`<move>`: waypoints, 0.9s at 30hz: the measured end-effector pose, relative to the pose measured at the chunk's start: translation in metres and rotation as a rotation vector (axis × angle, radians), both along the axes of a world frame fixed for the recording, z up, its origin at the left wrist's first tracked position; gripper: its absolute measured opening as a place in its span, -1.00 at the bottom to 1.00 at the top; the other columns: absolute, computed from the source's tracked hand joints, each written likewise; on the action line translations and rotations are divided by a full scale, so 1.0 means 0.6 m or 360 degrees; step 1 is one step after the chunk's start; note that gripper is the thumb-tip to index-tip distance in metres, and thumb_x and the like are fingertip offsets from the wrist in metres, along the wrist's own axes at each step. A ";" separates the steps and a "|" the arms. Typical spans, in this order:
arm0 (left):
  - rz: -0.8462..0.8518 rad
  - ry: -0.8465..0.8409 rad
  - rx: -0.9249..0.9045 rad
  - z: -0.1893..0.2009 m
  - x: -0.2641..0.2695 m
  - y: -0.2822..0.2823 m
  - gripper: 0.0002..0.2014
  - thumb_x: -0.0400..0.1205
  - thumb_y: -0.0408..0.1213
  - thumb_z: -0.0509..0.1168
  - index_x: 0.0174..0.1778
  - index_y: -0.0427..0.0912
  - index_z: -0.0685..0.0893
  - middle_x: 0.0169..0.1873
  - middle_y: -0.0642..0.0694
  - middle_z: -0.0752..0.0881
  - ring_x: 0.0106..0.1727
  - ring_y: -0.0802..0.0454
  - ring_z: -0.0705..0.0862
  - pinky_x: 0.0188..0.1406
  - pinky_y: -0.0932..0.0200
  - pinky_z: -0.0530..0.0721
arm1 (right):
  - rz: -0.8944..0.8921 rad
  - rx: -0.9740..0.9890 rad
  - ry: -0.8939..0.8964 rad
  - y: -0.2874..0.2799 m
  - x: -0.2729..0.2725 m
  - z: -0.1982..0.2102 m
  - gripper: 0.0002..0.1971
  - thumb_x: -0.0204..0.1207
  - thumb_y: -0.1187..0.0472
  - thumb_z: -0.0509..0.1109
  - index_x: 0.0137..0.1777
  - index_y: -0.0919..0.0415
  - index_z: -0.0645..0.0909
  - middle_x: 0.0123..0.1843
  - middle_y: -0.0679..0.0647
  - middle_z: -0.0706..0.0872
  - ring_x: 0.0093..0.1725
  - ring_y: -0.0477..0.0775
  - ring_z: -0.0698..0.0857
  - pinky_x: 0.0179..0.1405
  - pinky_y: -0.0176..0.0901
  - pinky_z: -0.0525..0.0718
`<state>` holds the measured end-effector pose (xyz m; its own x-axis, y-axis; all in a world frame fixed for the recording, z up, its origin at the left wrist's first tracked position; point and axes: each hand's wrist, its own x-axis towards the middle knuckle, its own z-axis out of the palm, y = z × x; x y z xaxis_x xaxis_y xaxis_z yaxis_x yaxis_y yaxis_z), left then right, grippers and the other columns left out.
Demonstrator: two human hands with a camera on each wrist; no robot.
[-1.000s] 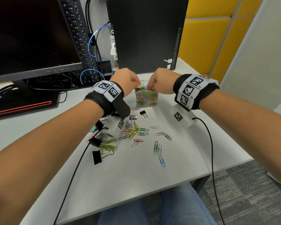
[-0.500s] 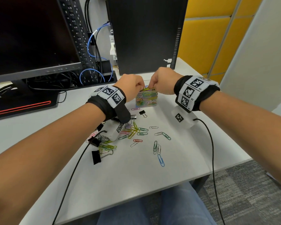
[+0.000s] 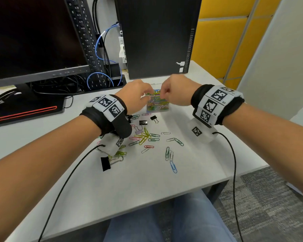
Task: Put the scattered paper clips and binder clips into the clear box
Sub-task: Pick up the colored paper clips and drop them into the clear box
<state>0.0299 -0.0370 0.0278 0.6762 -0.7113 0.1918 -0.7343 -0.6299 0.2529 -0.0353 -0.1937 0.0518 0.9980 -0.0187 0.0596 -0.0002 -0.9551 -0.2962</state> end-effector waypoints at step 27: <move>-0.0030 0.0157 0.0878 -0.044 -0.080 0.064 -0.78 0.56 -0.10 0.36 0.01 -0.14 0.74 -0.06 -0.09 0.77 -0.08 0.00 0.65 0.05 0.10 0.67 | 0.0504 -0.0360 0.0448 0.095 -0.049 -0.076 -0.68 0.52 0.16 0.43 0.27 0.16 0.69 0.20 0.03 0.73 0.05 0.03 0.62 -0.07 -0.24 0.50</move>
<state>-0.0179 0.0016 0.0016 0.6582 -0.7005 -0.2758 -0.7364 -0.6753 -0.0421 -0.0645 -0.1365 0.0060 0.9304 0.2713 -0.2465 0.2510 -0.9616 -0.1112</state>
